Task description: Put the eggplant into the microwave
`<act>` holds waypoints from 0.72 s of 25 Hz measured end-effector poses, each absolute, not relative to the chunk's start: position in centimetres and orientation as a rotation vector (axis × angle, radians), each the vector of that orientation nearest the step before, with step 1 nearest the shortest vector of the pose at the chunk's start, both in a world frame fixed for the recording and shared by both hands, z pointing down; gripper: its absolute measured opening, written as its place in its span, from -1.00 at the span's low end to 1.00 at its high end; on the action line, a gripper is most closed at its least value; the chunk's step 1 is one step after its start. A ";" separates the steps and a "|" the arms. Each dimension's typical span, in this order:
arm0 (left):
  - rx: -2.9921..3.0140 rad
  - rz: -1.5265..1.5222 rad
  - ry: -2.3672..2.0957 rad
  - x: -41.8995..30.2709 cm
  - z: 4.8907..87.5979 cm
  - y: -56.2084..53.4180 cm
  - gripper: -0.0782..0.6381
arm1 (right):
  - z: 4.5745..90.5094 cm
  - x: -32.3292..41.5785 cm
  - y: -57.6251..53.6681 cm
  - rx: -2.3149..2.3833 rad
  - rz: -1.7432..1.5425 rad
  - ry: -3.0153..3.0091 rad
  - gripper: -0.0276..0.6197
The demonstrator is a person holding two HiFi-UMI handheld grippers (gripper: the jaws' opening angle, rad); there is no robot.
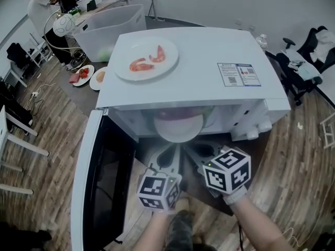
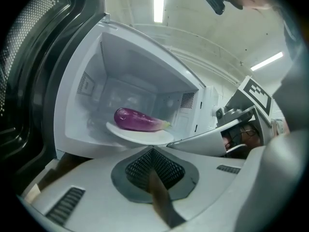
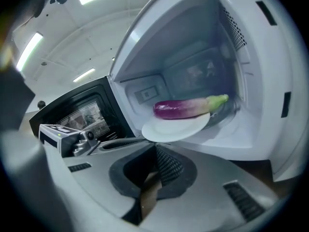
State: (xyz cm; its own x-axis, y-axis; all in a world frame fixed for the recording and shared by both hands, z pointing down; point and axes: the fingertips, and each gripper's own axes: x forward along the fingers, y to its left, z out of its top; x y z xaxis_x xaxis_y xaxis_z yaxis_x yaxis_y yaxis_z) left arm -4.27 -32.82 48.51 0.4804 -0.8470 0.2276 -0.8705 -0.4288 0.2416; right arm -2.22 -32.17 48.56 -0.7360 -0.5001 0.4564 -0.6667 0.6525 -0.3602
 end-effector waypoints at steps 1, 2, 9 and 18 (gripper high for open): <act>2.406 0.102 -1.448 -4.3 48.5 -32.9 -0.78 | 48.6 -2.3 -32.3 0.933 0.745 -2.555 -0.90; 2.405 0.102 -1.447 -4.3 48.5 -33.0 -0.78 | 48.6 -2.3 -32.4 0.934 0.748 -2.555 -0.90; 2.400 0.106 -1.438 -4.6 48.6 -33.6 -0.78 | 48.6 -2.5 -33.2 0.948 0.805 -2.561 -0.90; 2.395 0.097 -1.443 -5.0 48.5 -34.0 -0.78 | 48.6 -2.4 -34.2 0.983 0.876 -2.562 -0.90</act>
State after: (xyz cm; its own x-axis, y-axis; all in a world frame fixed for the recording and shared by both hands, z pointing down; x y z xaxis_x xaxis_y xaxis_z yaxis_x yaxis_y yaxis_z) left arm -5.01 -34.03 48.45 0.4814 -0.8453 0.2318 -0.8688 -0.4252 0.2539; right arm -2.45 -34.21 48.64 -0.7371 -0.5183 0.4337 -0.6753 0.5893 -0.4434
